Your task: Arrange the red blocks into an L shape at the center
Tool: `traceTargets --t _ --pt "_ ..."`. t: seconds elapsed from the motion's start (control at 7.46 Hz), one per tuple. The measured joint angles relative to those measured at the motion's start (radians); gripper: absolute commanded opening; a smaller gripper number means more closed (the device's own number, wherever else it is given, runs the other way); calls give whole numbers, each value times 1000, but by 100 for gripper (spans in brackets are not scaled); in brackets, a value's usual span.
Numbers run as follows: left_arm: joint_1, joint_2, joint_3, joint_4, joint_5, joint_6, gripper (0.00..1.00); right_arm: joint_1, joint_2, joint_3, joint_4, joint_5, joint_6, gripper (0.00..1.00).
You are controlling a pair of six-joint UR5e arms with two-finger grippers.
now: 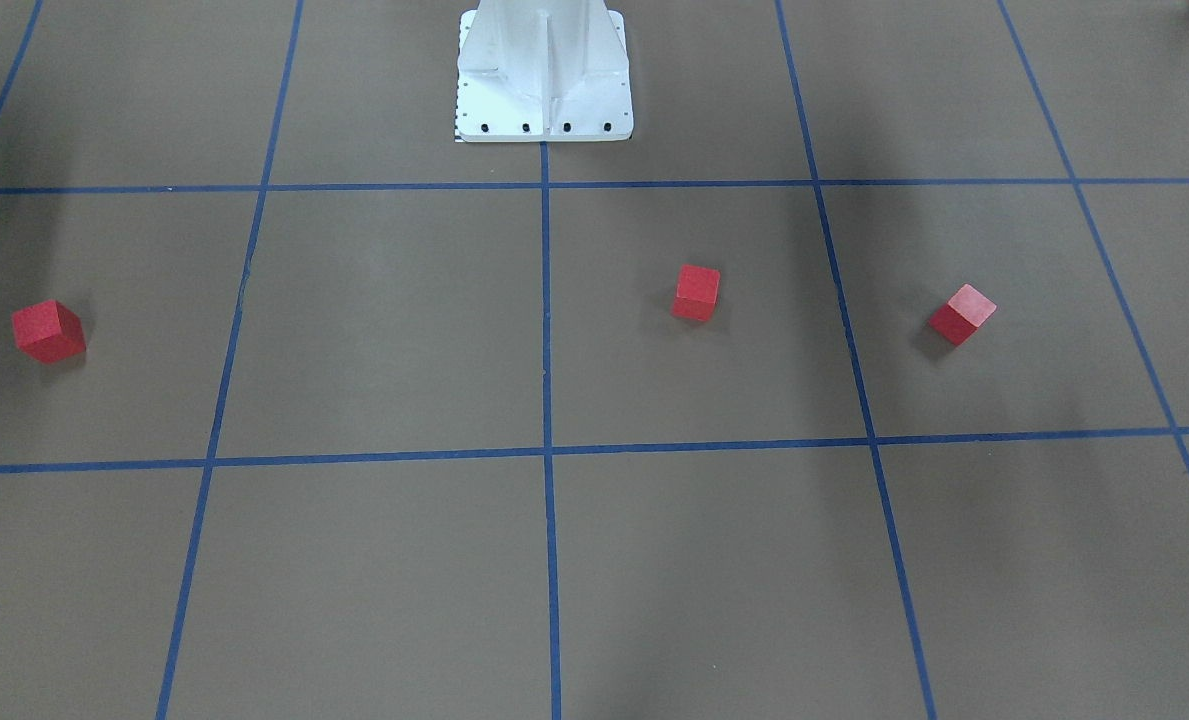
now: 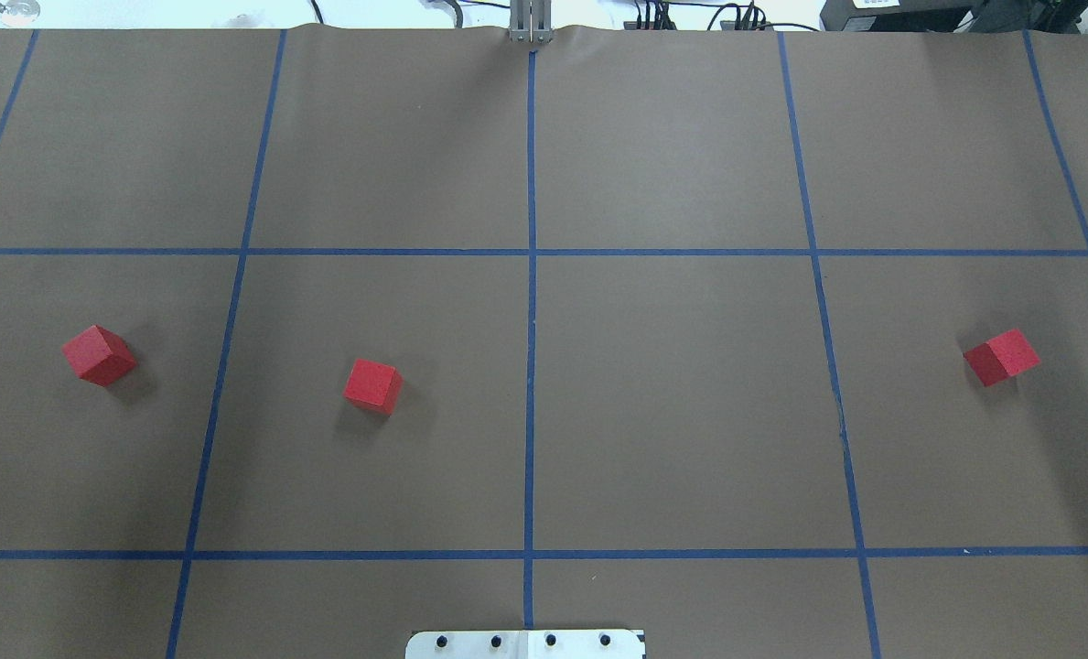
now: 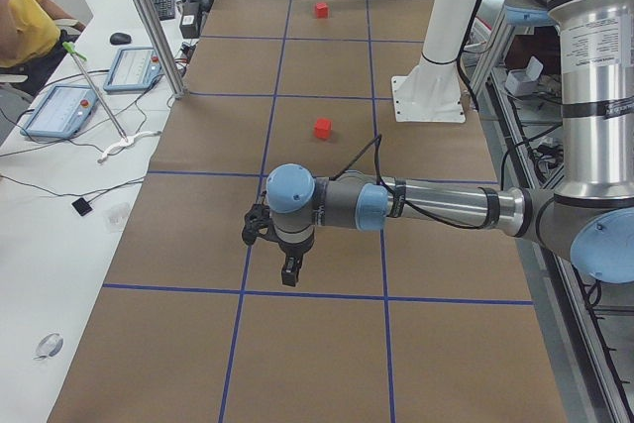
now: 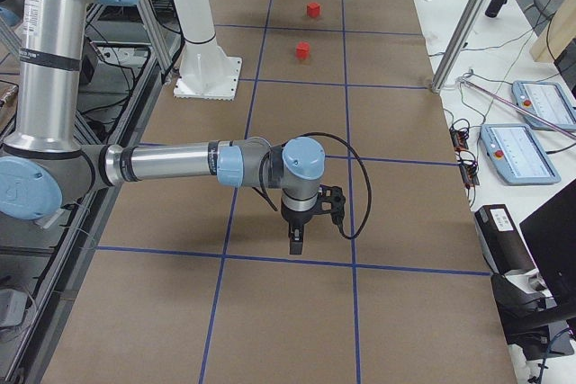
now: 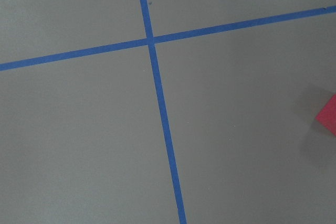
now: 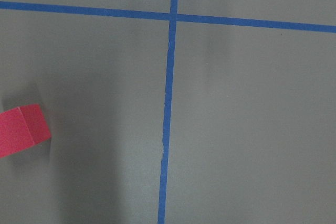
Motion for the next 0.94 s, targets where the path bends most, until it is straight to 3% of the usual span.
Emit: traceTargets --t 0.94 --pt "0 -37 -6 -27 -3 -10 100 -3 47 37 2 13 -2 100"
